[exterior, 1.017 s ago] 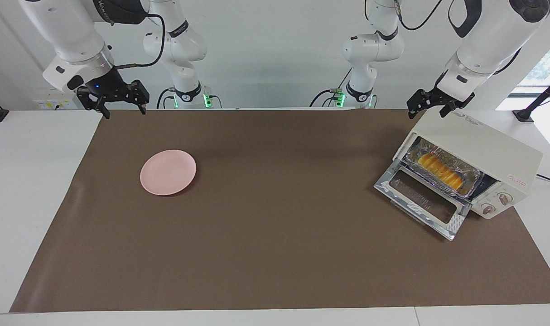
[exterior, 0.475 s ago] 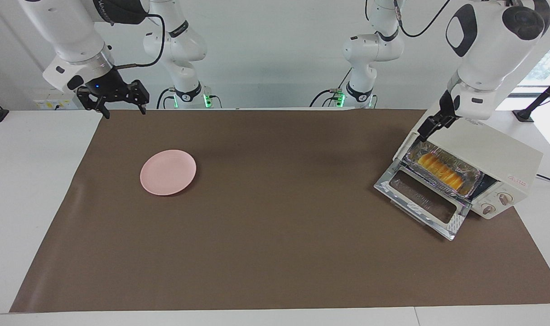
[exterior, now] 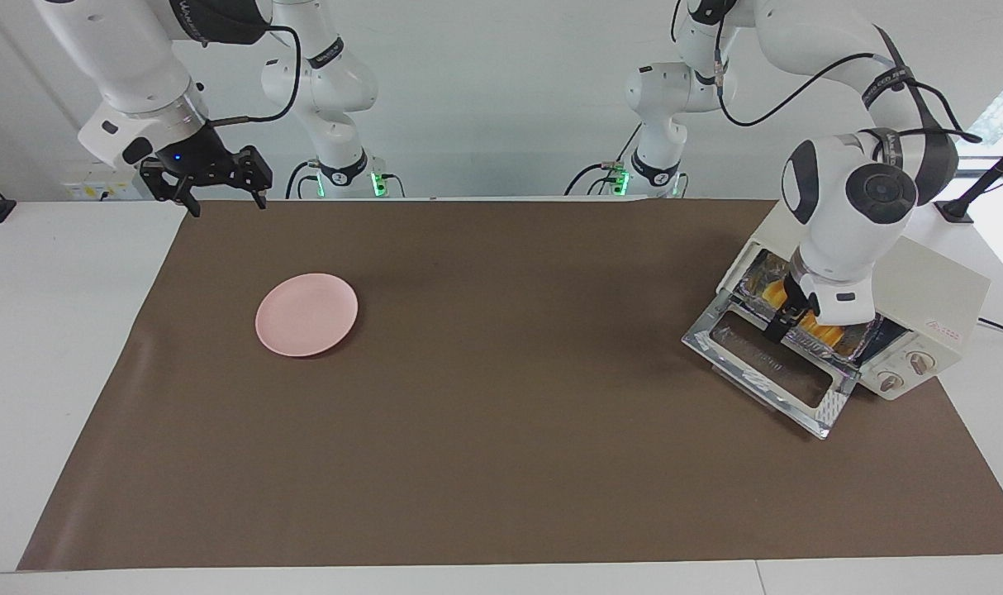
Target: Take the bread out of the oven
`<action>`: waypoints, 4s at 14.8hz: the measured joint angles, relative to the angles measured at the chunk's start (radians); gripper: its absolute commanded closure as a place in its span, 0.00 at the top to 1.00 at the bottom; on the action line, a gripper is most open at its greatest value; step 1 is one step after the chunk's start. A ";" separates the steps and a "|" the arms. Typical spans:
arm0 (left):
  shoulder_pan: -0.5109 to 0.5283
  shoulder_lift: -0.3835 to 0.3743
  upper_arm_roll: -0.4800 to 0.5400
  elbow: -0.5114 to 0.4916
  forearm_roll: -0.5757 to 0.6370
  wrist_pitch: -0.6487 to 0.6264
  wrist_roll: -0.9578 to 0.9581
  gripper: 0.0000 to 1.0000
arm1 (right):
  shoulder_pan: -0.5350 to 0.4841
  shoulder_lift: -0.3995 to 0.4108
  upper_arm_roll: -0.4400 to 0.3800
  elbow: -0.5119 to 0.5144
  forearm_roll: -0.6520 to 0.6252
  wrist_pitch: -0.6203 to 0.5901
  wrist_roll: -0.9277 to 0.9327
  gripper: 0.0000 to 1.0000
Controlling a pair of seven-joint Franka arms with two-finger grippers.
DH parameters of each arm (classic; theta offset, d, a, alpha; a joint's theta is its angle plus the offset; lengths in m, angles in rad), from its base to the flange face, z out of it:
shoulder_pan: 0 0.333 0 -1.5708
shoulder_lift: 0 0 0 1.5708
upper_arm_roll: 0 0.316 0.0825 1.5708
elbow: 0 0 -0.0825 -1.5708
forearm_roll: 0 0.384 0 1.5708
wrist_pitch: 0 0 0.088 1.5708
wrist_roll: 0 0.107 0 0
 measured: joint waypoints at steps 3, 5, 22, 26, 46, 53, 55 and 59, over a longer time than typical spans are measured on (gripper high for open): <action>0.016 -0.002 0.001 -0.077 0.011 0.068 -0.006 1.00 | 0.000 0.000 0.000 0.000 0.000 0.000 0.000 1.00; 0.018 -0.011 0.001 -0.124 0.011 0.115 -0.021 0.82 | 0.000 0.000 0.000 0.000 0.000 0.000 0.000 1.00; -0.132 -0.030 -0.026 -0.142 -0.021 0.237 0.004 0.00 | 0.000 0.000 0.000 0.000 0.000 0.000 0.000 1.00; -0.374 0.080 -0.038 -0.015 -0.090 0.211 0.011 0.00 | 0.000 0.000 0.000 0.000 0.000 0.000 0.000 1.00; -0.517 0.124 0.001 0.187 -0.200 0.061 -0.027 1.00 | 0.000 0.000 0.000 0.000 0.000 0.000 0.000 1.00; -0.051 -0.095 0.012 0.181 -0.213 -0.292 0.529 1.00 | -0.004 0.000 -0.007 0.000 0.000 -0.026 0.000 1.00; 0.017 -0.144 0.013 0.173 -0.221 -0.378 0.642 1.00 | -0.003 -0.001 -0.006 0.000 0.000 -0.042 0.000 1.00; 0.012 -0.296 -0.006 0.042 -0.221 -0.438 0.659 1.00 | 0.043 -0.006 0.004 -0.032 0.010 0.048 0.035 1.00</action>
